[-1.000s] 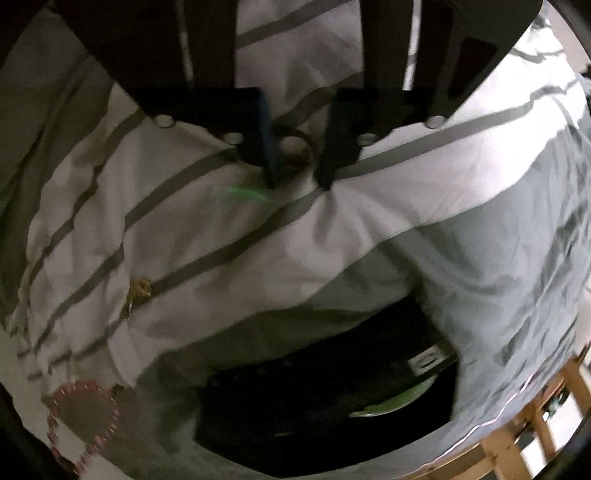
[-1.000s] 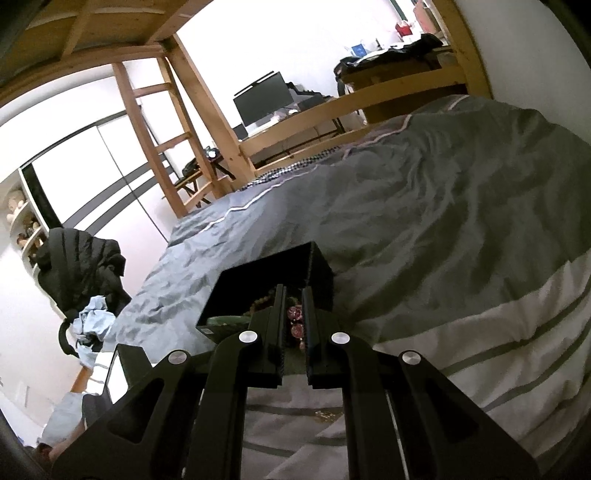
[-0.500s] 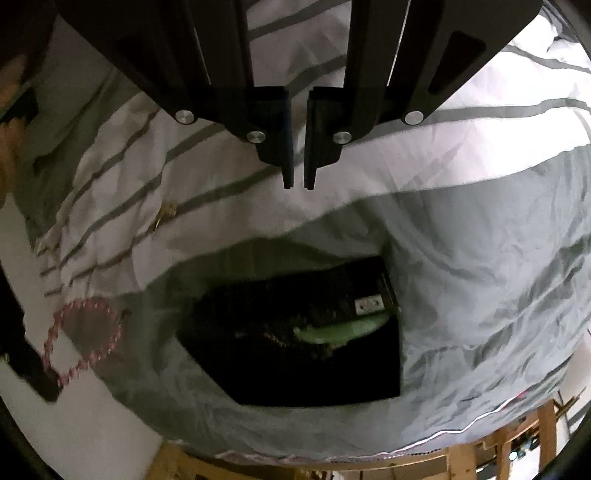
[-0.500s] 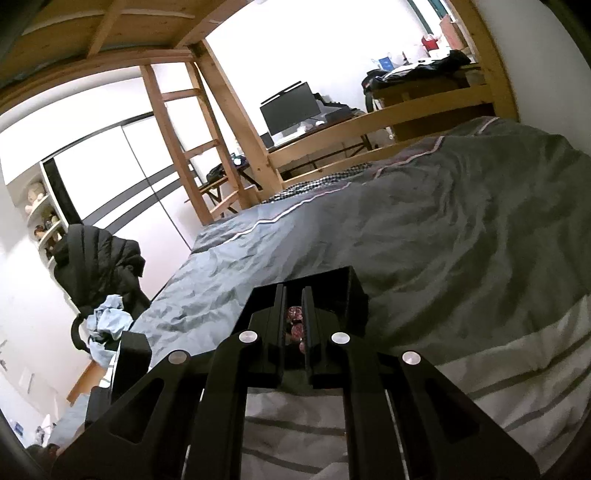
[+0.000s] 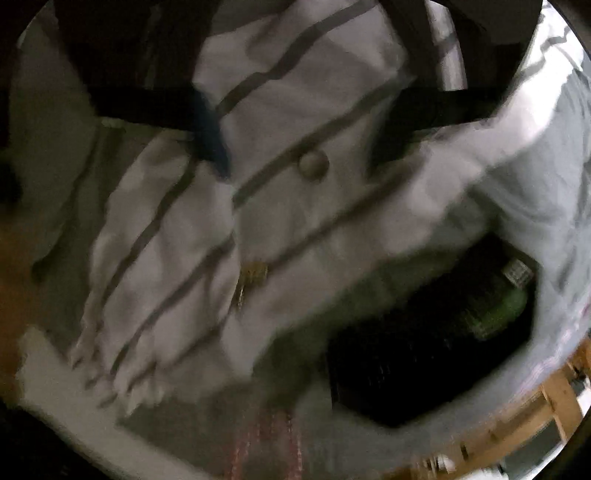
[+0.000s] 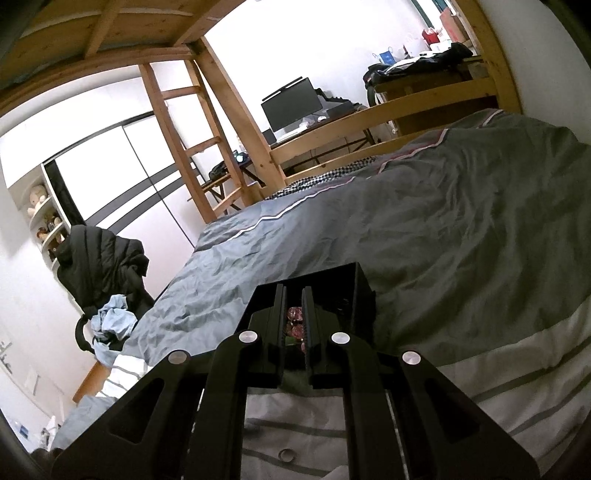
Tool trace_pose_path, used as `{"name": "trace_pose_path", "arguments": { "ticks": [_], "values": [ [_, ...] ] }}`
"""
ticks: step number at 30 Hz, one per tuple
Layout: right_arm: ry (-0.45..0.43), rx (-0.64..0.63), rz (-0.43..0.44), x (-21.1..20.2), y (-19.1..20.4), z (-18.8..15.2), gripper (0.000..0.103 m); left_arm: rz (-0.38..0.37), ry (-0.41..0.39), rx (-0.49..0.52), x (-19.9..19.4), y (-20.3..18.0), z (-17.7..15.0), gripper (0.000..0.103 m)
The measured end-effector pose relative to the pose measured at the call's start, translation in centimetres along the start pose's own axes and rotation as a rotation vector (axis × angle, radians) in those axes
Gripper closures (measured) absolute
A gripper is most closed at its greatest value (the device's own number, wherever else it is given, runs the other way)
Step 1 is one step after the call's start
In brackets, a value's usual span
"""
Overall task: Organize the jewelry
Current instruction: 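Carry the ring with the left tool while the right tool drops the pink bracelet into the box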
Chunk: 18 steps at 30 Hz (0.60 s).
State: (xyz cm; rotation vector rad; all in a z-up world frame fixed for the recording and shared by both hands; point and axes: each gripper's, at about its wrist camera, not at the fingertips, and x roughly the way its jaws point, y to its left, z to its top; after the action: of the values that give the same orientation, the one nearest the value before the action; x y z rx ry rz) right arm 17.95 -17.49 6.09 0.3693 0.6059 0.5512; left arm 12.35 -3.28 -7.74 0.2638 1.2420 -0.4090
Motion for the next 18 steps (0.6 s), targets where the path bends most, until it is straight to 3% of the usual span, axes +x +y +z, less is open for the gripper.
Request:
{"name": "trace_pose_path", "arguments": {
  "ticks": [1, 2, 8, 18],
  "values": [
    [0.001, 0.000, 0.001, 0.0, 0.0, 0.0, 0.094, 0.001, 0.025, -0.009, 0.7, 0.2, -0.1, 0.082],
    [0.001, 0.000, 0.003, 0.0, 0.0, 0.0, 0.094, 0.002, 0.028, -0.013, 0.9, 0.3, -0.1, 0.085],
    [0.013, -0.024, 0.016, 0.9, 0.6, 0.2, 0.094, -0.059, -0.112, -0.062, -2.6, 1.1, 0.7, 0.085],
    [0.012, -0.035, 0.055, 2.2, 1.3, 1.0, 0.094, -0.032, -0.281, -0.151, -7.0, 4.5, 2.2, 0.085]
  ]
}}
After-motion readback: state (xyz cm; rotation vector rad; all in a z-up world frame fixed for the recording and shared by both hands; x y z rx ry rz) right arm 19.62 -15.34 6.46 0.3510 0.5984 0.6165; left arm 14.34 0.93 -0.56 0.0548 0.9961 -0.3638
